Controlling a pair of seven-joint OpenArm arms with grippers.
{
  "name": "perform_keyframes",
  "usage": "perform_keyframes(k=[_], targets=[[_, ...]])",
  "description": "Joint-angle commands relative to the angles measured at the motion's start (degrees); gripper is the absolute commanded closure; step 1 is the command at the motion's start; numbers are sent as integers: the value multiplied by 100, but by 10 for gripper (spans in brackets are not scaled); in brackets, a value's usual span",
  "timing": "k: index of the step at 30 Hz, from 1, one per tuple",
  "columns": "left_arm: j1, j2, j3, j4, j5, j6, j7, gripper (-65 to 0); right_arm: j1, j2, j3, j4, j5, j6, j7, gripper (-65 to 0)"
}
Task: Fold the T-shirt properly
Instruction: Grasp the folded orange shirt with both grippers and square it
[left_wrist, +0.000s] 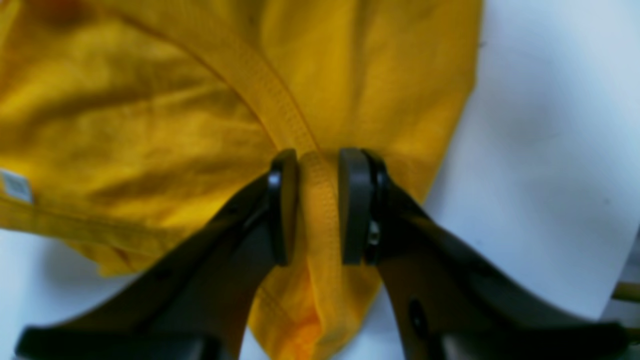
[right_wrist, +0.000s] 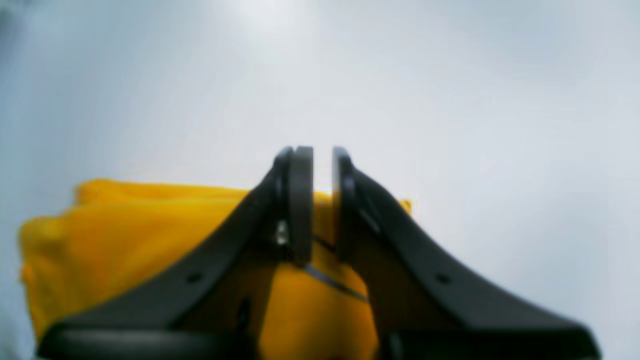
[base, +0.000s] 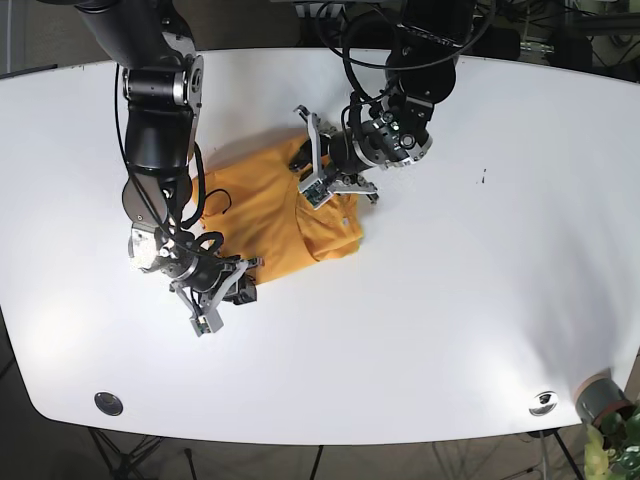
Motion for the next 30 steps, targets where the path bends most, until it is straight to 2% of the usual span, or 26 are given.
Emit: perform_keyframes(k=[1, 6, 9, 13, 17, 26, 30], targets=[[-93, -182, -1, -154, -86, 68, -117, -132, 240, 111, 4, -288, -163, 42, 491, -55], [-304, -340, -19, -356, -103, 68, -117, -132, 205, 181, 13, -402, -260, 51, 570, -55], [-542, -534, -159, -497, -103, 68, -117, -132, 73, 331, 13, -402, -260, 51, 570, -55], [-1087, -569, -168, -1297, -94, 42, -196, -132, -59, 357, 30, -385, -260, 60, 570, -54], [-1544, -736, -168, -1991, -77, 42, -504, -132, -419, 454, 39, -7, -260, 315, 570, -52], [-2432, -1026, -168, -2510, -86, 42, -671, -132, -1509, 419, 13, 1286, -260, 359, 509, -52], [-2731, -1158, -177, -2562, -77, 42, -680, -135, -1896, 252, 13, 1813, -260, 368, 210, -52]])
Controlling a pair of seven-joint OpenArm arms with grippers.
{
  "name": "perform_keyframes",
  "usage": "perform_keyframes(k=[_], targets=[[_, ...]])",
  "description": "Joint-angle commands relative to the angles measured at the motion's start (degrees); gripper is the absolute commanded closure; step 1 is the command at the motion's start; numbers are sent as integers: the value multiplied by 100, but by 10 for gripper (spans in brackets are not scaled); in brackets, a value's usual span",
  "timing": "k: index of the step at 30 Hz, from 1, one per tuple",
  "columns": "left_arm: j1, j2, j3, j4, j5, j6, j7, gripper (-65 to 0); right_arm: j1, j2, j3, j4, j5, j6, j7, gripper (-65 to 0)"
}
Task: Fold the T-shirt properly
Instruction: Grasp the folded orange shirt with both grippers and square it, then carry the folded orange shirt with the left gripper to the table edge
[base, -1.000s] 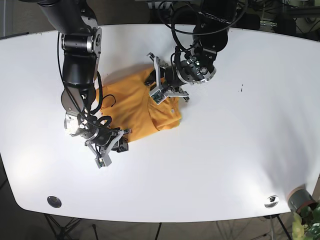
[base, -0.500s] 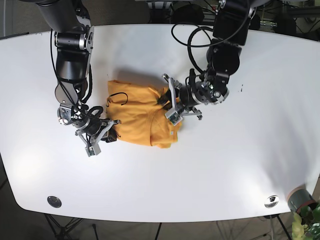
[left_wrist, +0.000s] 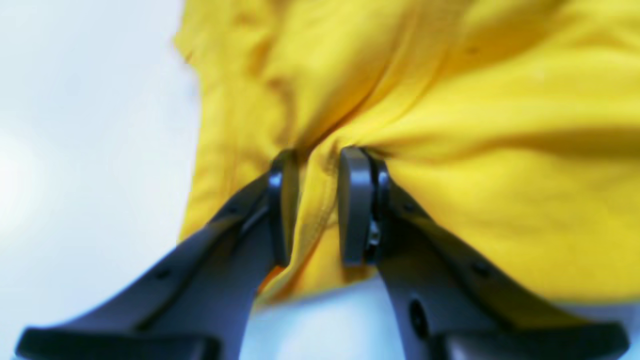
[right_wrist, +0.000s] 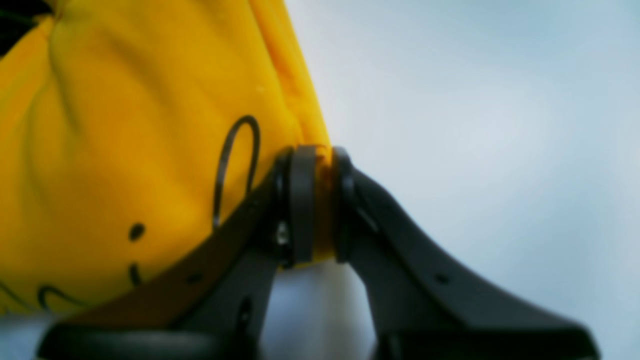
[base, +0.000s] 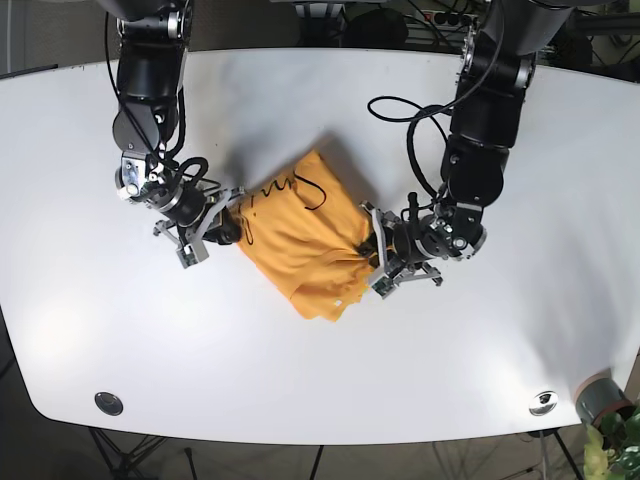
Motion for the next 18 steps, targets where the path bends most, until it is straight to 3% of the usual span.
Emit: perform_keyframes(k=[1, 6, 13, 18], targets=[[-272, -157, -35, 43, 124, 81, 63, -135, -91, -63, -5, 397, -76, 51, -289, -52], [-378, -368, -61, 447, 115, 81, 81, -133, -530, -283, -216, 1013, -85, 51, -500, -52], [-123, -570, -79, 1784, 124, 116, 98, -139, -926, -327, -972, 1830, -76, 42, -922, -52], [326, -377, -44, 2469, 124, 837, 98, -172, -1049, -327, -1279, 2437, -67, 51, -1230, -52]])
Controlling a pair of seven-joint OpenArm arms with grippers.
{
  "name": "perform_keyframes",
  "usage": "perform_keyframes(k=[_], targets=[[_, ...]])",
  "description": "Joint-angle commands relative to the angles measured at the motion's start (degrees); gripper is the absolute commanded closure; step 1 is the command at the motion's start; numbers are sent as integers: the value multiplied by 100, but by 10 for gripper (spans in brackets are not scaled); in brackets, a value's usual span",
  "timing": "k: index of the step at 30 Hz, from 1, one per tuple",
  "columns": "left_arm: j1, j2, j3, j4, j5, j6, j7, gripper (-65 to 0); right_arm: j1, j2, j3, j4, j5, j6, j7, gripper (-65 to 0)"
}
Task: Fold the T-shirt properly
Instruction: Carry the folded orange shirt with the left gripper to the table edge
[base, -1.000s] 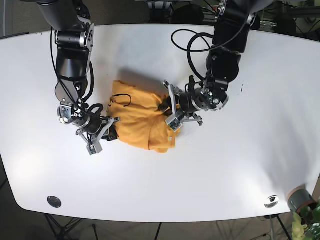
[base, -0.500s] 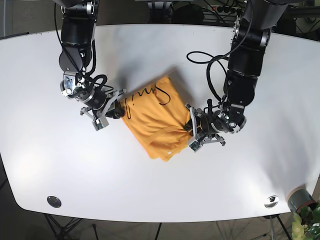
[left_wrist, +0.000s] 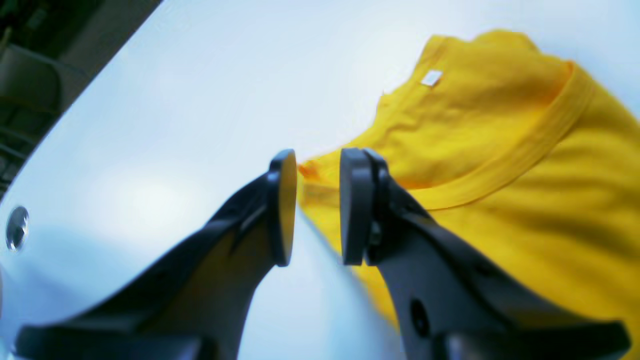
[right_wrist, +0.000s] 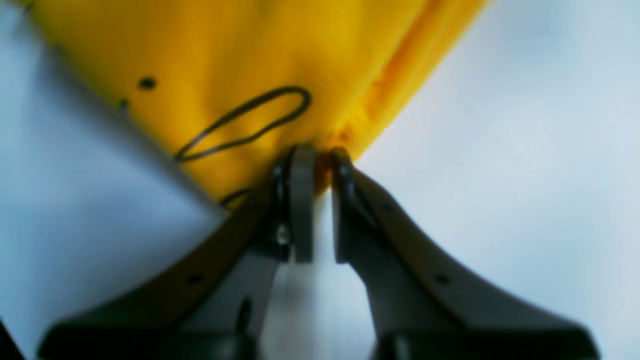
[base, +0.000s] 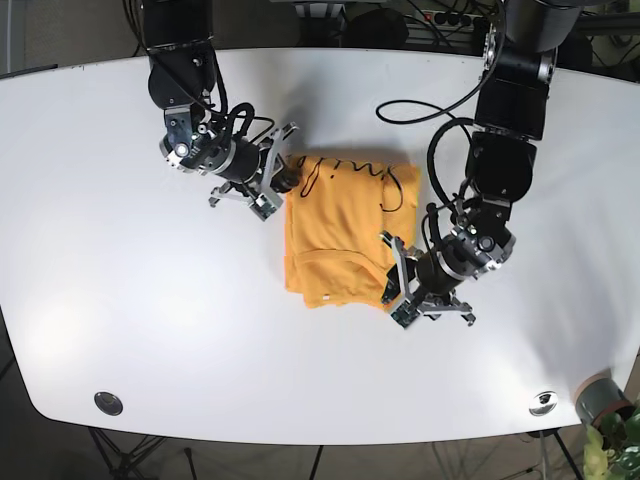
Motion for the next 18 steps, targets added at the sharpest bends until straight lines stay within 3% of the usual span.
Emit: perform_keyframes(k=[1, 5, 9, 13, 18], targets=[[18, 227, -48, 315, -27, 349, -83, -200, 96, 23, 52, 374, 86, 38, 31, -52], [449, 622, -48, 631, -27, 1412, -109, -383, 96, 75, 52, 620, 86, 38, -136, -51], [686, 965, 49, 649, -27, 2467, -153, -499, 105, 146, 324, 629, 86, 125, -144, -51], [915, 1246, 136, 552, -9, 2757, -540, -515, 105, 163, 658, 603, 86, 200, -144, -51], [1170, 1493, 242, -380, 518, 2757, -1322, -515, 122, 155, 992, 594, 86, 200, -153, -51]])
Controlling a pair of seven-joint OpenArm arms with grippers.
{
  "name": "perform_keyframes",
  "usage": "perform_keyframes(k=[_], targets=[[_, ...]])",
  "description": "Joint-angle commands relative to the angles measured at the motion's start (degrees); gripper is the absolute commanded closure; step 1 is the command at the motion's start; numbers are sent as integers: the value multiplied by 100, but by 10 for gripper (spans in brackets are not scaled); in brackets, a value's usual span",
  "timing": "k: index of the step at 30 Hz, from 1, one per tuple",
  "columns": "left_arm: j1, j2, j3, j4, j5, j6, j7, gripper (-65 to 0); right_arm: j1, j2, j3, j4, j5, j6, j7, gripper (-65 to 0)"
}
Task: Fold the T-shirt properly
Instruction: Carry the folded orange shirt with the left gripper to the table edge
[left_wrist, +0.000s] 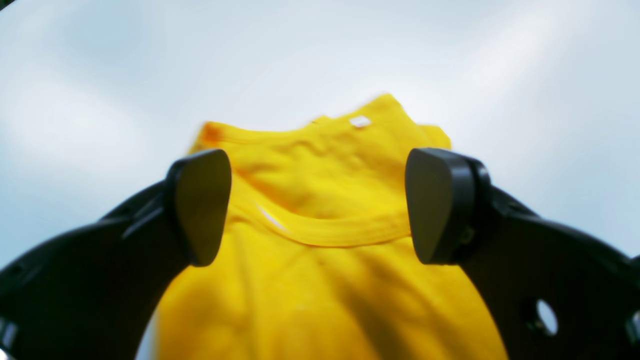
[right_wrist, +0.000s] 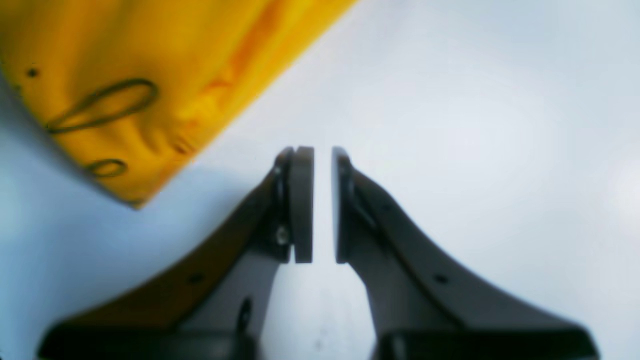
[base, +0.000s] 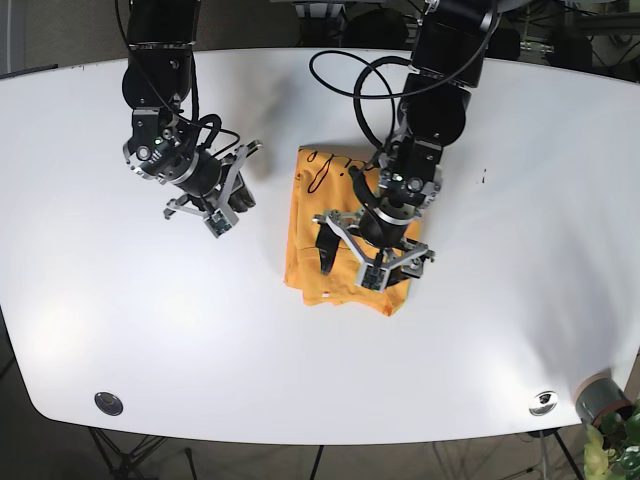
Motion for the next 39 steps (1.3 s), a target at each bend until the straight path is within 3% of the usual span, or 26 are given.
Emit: perform_keyframes(k=[1, 6, 10, 14, 18, 22, 30, 34, 39], targets=[[40, 68, 74, -519, 244, 16, -535, -515, 105, 32, 40, 98, 92, 36, 151, -51], [154, 24, 4, -1530, 252, 8, -1133, -515, 114, 32, 40, 115, 92, 36, 151, -51], [365, -495, -234, -1935, 252, -80, -1177, -515, 87, 15, 40, 133, 92, 36, 151, -51], [646, -1058, -823, -1935, 252, -731, -1150, -515, 70, 23, 40, 133, 426, 36, 151, -51], [901, -1585, -1904, -1970, 252, -1531, -1097, -514, -62, 67, 40, 133, 910, 36, 151, -51], [1007, -2297, -2704, -2014, 261, -2427, -728, -512, -88, 67, 31, 133, 963, 36, 151, -51], [752, -3642, -3882, -3605, 244, -3456, -728, -512, -176, 59, 31, 230, 971, 36, 151, -51], [154, -4214, -3979, -4748, 244, -3825, -1238, -512, -273, 67, 40, 405, 963, 36, 151, -51], [-347, -4812, -3952, -5882, 244, -3887, -2293, -512, -458, 50, -4, 775, 963, 36, 151, -51]])
